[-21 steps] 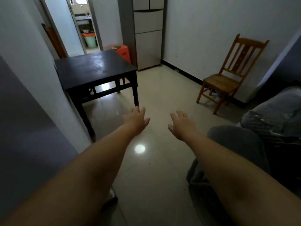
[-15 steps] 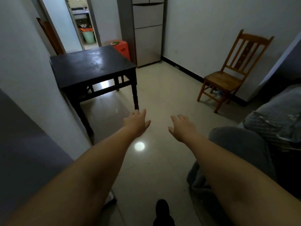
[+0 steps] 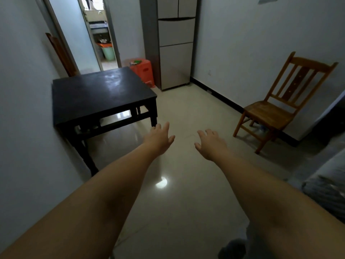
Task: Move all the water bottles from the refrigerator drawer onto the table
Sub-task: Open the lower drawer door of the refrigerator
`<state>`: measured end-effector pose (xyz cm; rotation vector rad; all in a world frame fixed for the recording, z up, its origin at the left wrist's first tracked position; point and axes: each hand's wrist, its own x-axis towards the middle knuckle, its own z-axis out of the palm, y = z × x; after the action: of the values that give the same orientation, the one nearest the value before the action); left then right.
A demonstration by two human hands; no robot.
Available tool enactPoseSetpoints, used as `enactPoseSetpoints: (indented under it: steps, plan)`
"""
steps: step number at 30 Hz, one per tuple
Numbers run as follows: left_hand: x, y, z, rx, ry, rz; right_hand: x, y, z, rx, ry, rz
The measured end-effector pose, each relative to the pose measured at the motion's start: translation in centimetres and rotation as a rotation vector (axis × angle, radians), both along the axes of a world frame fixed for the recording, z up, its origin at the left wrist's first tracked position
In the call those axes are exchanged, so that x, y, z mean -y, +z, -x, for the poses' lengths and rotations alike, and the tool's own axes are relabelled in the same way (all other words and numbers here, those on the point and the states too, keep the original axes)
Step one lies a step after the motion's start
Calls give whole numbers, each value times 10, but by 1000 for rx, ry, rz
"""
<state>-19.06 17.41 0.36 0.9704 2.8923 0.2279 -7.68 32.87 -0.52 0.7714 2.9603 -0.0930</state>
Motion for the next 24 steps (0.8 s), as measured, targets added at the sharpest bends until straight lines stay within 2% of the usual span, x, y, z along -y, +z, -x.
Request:
enactPoseSetpoints:
  steps: [10,24]
  plan:
    - [-79,-4,111,16,-19,49,-85,-1,115,34,25,1]
    - [-226,6,365,13,-74,30,-230,4,353,-6,-60,7]
